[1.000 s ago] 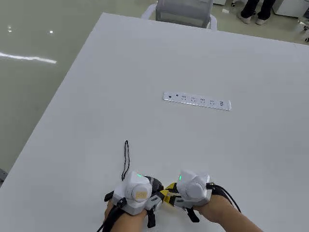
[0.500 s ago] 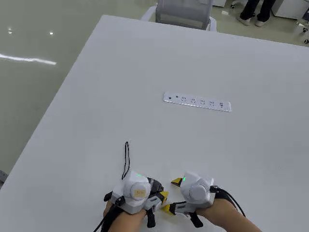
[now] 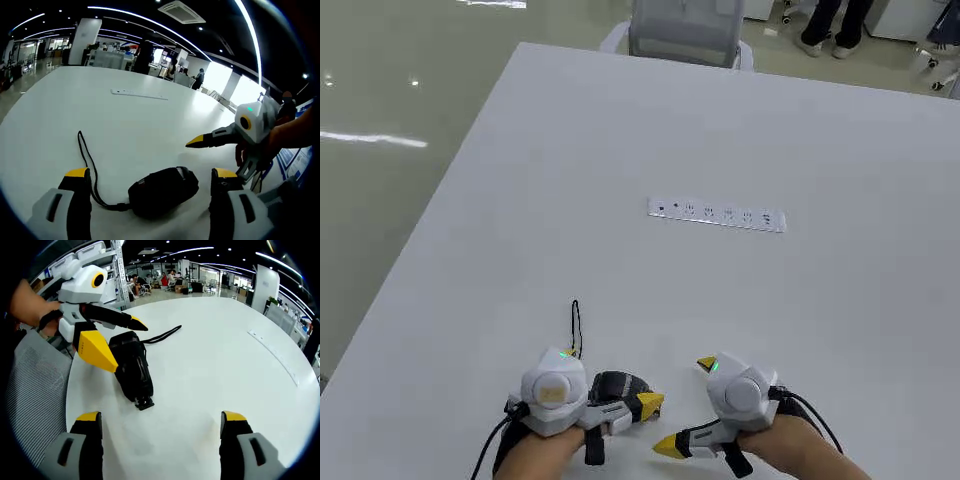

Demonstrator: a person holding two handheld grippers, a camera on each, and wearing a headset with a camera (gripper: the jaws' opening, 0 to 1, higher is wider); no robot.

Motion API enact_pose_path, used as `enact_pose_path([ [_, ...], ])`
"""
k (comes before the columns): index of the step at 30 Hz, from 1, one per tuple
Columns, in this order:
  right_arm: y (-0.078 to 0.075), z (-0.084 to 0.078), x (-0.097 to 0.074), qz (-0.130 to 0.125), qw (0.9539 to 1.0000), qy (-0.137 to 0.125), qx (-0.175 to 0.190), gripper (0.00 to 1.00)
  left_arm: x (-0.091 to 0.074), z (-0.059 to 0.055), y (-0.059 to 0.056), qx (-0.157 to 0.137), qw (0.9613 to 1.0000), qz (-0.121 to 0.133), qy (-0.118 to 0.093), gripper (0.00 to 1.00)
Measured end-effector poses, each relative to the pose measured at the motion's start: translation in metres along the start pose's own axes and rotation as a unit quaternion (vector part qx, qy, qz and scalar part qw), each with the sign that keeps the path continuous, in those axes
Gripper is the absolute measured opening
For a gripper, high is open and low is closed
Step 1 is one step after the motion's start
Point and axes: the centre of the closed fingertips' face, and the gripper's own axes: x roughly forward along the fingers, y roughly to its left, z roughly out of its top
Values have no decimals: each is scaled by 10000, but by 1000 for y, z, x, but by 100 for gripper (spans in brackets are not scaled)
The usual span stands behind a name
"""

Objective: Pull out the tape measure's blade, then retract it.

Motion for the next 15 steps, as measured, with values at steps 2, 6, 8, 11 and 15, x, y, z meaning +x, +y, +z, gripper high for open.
enact_pose_path([
  [2, -4, 0, -5, -75, 9999, -71, 113, 100, -5, -1, 6, 271, 9996, 2, 30, 99],
  [6, -10, 0, -18, -247, 9988, -233, 342, 100, -14, -2, 12, 422, 9991, -9, 89, 99],
  [8, -13, -3, -24, -332, 9982, -302, 398, 100, -19, 0, 12, 541, 9985, -38, 63, 99],
  [11, -18, -6, -34, -556, 9961, -446, 514, 100, -25, -3, 10, 626, 9978, -203, 96, 99],
  [15, -22, -7, -46, -692, 9925, -686, 733, 100, -33, -8, 6, 558, 9974, -422, 188, 99],
])
